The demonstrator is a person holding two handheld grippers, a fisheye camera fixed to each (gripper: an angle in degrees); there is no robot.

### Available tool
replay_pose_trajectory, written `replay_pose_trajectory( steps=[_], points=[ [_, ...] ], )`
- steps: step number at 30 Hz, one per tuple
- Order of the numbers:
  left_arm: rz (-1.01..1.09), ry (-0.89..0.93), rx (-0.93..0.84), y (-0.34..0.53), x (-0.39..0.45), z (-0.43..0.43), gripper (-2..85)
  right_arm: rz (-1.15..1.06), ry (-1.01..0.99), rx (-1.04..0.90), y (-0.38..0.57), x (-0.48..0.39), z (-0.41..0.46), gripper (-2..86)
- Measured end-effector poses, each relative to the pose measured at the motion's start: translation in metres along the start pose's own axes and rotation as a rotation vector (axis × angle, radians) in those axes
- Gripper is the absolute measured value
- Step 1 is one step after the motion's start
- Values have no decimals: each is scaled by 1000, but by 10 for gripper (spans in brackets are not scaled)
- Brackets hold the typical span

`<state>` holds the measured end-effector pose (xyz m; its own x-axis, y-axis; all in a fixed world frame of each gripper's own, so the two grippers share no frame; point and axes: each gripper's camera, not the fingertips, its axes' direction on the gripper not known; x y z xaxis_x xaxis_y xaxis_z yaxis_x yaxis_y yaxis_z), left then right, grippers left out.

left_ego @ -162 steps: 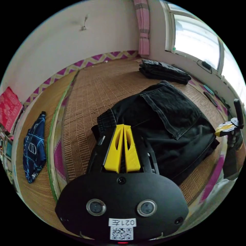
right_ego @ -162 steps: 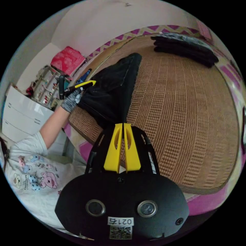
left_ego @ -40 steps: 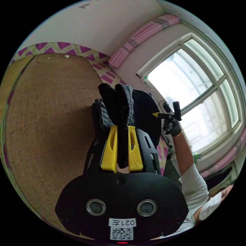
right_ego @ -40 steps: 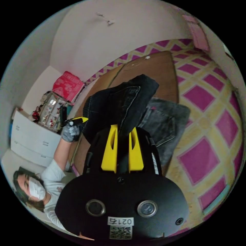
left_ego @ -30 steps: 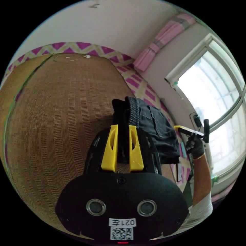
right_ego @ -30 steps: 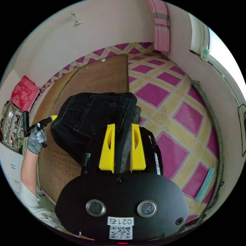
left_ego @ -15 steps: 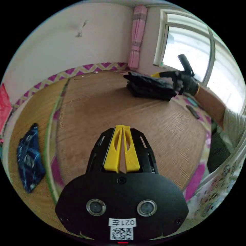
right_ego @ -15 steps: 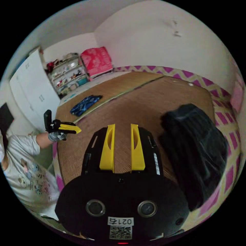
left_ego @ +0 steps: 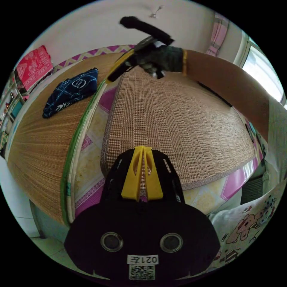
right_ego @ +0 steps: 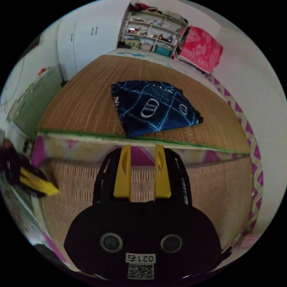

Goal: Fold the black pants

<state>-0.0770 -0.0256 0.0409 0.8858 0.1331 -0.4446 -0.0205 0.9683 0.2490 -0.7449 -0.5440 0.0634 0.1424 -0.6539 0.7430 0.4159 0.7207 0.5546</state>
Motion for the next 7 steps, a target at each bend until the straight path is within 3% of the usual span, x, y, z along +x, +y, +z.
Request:
replay_pose_trajectory(
  steps=[4, 7],
  points=[
    [-10, 46, 2, 15, -12, -7, -10, 549, -328, -13, -29, 73, 52, 105],
    [-26, 77, -3, 25, -21, -13, -10, 726, -472, 31, -25, 100, 80, 120]
  ],
)
